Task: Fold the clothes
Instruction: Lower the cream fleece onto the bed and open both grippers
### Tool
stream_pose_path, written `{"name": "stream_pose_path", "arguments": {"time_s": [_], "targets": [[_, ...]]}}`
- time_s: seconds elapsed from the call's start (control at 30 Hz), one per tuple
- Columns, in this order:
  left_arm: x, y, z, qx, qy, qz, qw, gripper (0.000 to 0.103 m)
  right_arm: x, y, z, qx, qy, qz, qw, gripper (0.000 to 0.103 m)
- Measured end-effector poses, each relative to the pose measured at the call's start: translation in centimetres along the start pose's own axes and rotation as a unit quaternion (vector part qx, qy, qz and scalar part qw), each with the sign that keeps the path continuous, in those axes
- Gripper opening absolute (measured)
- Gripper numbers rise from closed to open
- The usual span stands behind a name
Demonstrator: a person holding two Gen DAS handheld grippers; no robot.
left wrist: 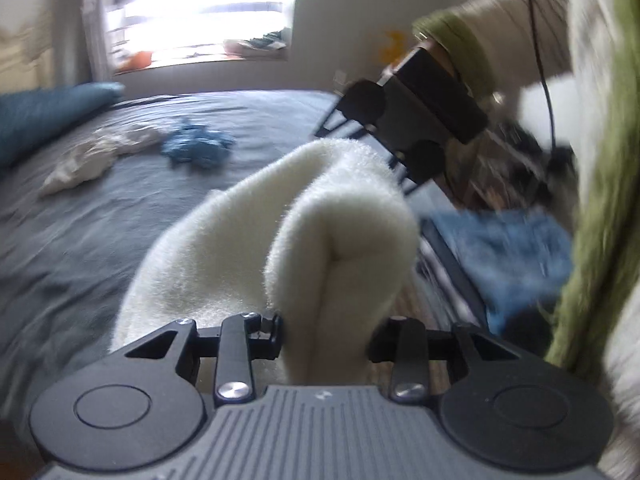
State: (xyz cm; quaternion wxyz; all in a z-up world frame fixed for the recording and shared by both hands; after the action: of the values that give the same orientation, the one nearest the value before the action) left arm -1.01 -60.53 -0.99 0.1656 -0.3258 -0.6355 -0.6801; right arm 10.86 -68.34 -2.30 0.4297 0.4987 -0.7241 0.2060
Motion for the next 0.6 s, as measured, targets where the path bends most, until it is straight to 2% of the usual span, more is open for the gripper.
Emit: {"name": "stream_pose_path", "arguments": {"time_s": [0.1, 0.23, 0.3, 0.33, 0.37, 0.4, 0.43, 0.47, 0.5, 0.53, 0.57, 0.6], "targets": [[-1.4, -0.7, -1.6, -0.05, -0.006, 0.025, 0.9984, 0.039, -0.3, -0.9, 2.7, 0.036, -0.037, 0.016, 0.999, 0.035], [-1.8, -1.3, -3.0, -0.068, -0.007, 0.041, 0.9968, 0.042, 1.1, -2.5, 4.4, 0.046, -0.068, 0.056, 0.995, 0.035], [-2.0, -1.3, -2.6, -0.059, -0.006, 0.047, 0.9972, 0.044, 2.8, -3.2, 3.9, -0.012, -0.073, 0.085, 0.994, 0.035], [-2.1, -1.4, -2.4, -0.054, -0.005, 0.05, 0.9973, 0.044, 4.0, -3.4, 3.3, -0.062, -0.075, 0.102, 0.99, 0.036], [-2.2, -1.4, -2.4, -0.056, -0.002, 0.051, 0.9971, 0.044, 5.1, -3.5, 2.7, -0.114, -0.077, 0.119, 0.983, 0.036], [-2.3, -1.4, -2.2, -0.06, 0.0, 0.052, 0.9968, 0.044, 6.5, -3.4, 1.8, -0.195, -0.079, 0.122, 0.97, 0.038], [-2.2, -1.6, -2.3, -0.064, 0.001, 0.053, 0.9965, 0.044, 8.0, -3.3, 0.8, -0.278, -0.08, 0.123, 0.949, 0.039], [-2.2, -1.7, -2.6, -0.067, 0.001, 0.055, 0.9962, 0.045, 9.3, -3.2, 0.2, -0.375, -0.068, 0.107, 0.918, 0.041], [-2.2, -1.8, -2.9, -0.071, 0.001, 0.057, 0.9959, 0.046, 10.6, -3.1, -0.5, -0.47, -0.054, 0.089, 0.876, 0.042], [-2.1, -1.8, -3.1, -0.072, 0.001, 0.059, 0.9957, 0.046, 11.4, -3.1, -0.9, -0.558, -0.039, 0.064, 0.827, 0.045], [-2.1, -1.7, -3.1, -0.072, 0.001, 0.061, 0.9956, 0.047, 11.9, -3.1, -1.1, -0.64, -0.021, 0.034, 0.768, 0.046], [-2.0, -1.7, -3.2, -0.072, 0.001, 0.062, 0.9955, 0.047, 12.1, -3.3, -1.1, -0.718, -0.005, 0.002, 0.696, 0.047]]}}
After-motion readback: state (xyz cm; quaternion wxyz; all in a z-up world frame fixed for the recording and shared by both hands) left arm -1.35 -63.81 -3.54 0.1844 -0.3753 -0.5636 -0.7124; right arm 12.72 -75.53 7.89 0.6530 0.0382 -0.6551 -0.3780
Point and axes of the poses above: each gripper's, at about its wrist camera, not at the fingertips, and x roughly against the way its jaws point, z to its left, y to its top, the point moved 9 cm from there along -x, roughly the way its jaws point, and after that the axes turned 1 degree about -x, right-handed, at the moved point
